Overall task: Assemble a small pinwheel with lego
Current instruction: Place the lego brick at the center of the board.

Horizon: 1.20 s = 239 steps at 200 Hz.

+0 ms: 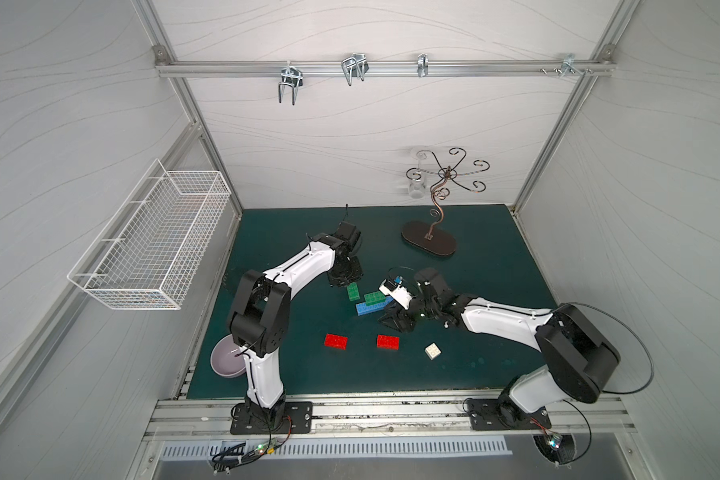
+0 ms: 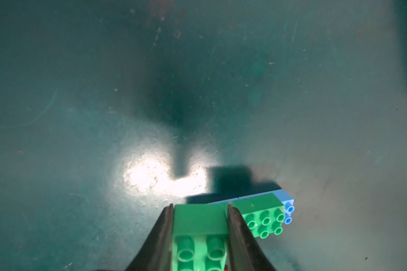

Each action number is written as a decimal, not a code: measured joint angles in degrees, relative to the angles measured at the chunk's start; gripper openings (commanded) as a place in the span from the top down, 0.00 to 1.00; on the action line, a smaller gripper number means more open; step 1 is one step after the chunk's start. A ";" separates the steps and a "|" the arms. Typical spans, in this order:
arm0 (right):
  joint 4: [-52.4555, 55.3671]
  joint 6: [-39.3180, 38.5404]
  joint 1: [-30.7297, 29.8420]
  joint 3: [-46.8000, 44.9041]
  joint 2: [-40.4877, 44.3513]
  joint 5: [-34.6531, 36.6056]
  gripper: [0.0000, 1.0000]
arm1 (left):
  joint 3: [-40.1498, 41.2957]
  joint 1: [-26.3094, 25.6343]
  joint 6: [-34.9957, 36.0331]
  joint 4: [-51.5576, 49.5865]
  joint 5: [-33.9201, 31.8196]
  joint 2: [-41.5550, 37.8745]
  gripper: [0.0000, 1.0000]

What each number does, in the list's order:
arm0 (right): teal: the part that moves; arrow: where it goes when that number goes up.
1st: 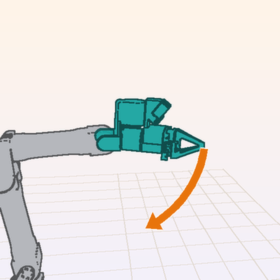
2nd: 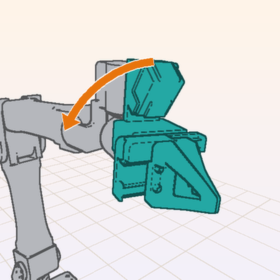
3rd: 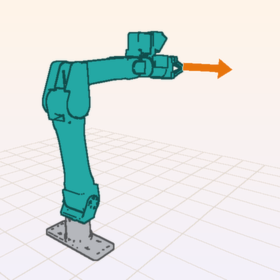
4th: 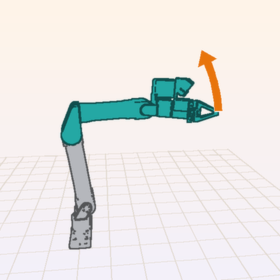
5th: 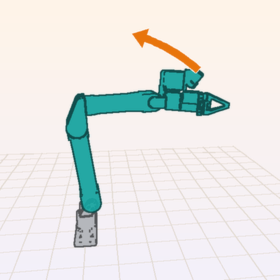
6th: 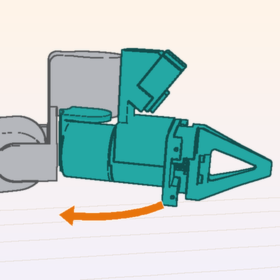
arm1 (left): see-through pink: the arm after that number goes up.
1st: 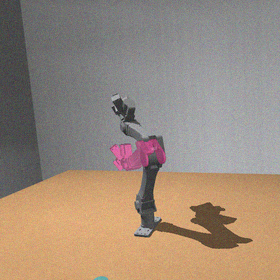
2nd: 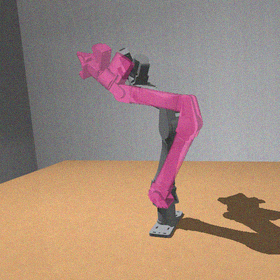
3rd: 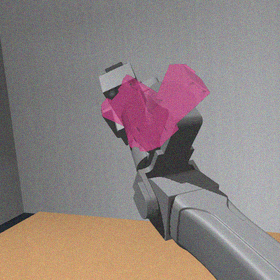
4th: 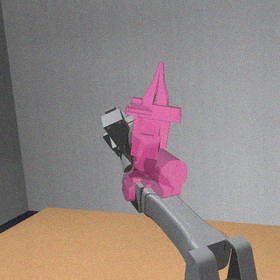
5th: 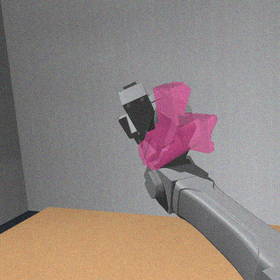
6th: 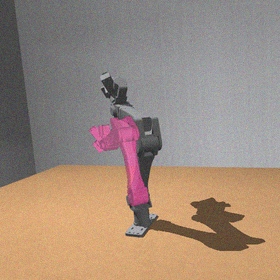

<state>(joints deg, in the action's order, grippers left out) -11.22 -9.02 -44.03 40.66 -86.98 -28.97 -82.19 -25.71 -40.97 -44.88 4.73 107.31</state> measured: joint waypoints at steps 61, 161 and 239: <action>0.15 -4.20 0.28 6.97 -2.56 -2.91 0.42 | 6.97 3.50 -0.87 1.84 -0.52 -0.11 0.80; 4.57 -3.89 0.28 5.88 -2.84 -1.88 0.41 | 8.17 6.99 2.25 1.90 -1.62 3.17 0.58; 7.74 -3.89 0.15 6.32 -2.99 -1.20 0.41 | 6.60 8.09 4.74 0.76 2.03 3.96 0.49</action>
<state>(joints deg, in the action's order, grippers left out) -3.49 -12.91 -43.88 46.98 -89.97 -30.17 -75.59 -17.63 -36.23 -44.12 6.76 111.26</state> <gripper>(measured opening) 0.588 0.518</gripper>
